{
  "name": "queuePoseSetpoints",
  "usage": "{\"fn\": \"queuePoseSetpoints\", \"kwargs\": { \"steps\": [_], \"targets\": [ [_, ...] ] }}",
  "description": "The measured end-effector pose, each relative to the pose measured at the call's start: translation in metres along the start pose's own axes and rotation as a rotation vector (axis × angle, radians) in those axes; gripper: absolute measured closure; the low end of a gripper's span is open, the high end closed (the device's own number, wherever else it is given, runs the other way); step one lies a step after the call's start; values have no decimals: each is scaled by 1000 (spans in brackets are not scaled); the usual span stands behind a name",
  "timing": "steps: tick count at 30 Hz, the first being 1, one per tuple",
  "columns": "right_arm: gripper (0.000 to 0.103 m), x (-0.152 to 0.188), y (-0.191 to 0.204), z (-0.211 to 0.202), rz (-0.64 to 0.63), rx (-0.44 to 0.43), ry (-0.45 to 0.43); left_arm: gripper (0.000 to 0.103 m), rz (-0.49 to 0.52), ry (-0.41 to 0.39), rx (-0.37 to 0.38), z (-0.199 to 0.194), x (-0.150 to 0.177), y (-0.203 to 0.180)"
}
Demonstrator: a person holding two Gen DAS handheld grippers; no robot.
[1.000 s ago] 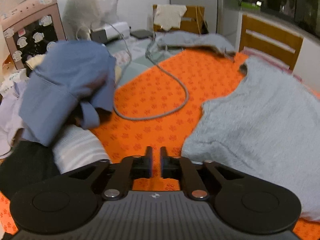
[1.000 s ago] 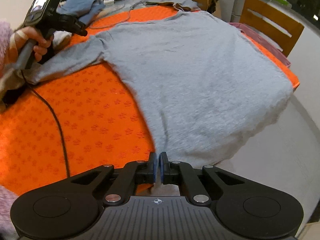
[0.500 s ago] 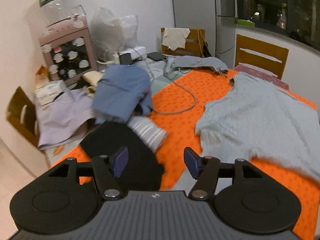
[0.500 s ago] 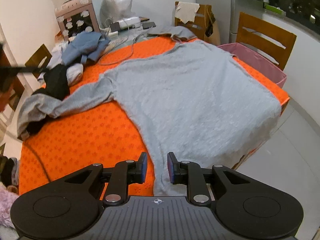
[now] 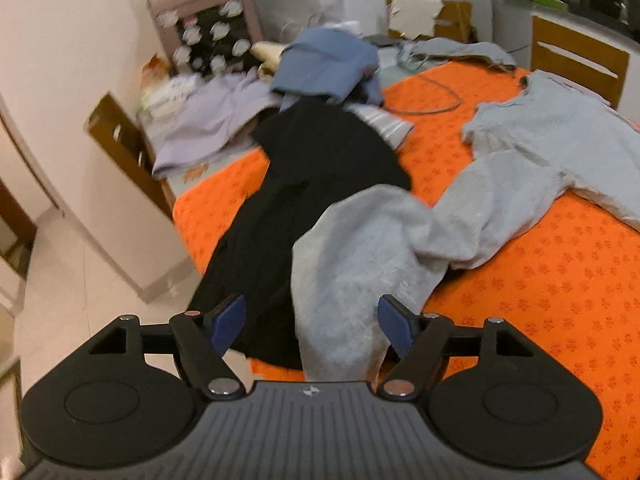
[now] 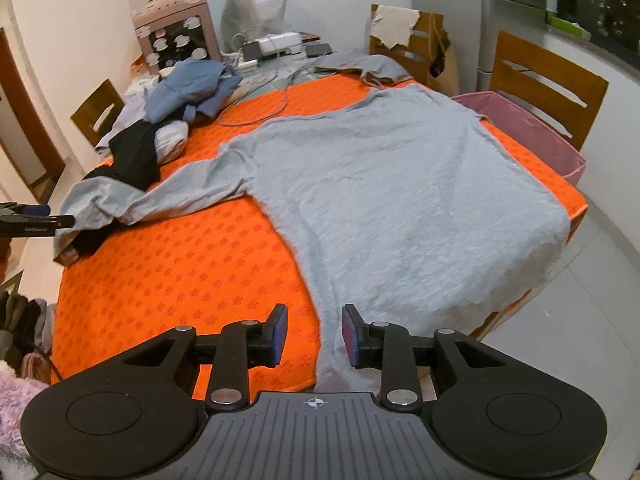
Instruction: Fold clothes
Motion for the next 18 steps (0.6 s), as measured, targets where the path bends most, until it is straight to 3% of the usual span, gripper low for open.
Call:
{"fn": "queuePoseSetpoints", "kwargs": {
  "steps": [2, 3, 4, 6, 18],
  "targets": [
    [70, 4, 1, 2, -5, -2, 6, 30, -40, -5, 22, 4, 2, 3],
    [68, 6, 1, 3, -8, -2, 8, 41, -60, -4, 31, 6, 1, 4],
    [66, 8, 1, 5, -10, 1, 13, 64, -82, -4, 40, 7, 0, 4],
    [64, 12, 0, 10, -17, 13, 16, 97, -126, -8, 66, 5, -2, 3],
    [64, 28, -1, 68, -166, 108, 25, 97, -268, -108, 61, -53, -46, 16]
  ]
}}
Point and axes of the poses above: each gripper's, at about its wrist camera, not at the fingertips, and z roughly the way its jaws point, y to its left, x to its underside, the point moved 4 cm from there along z, roughly the way its jaws point, and after that the axes turned 10 degrees about z, right-handed, at the moved point
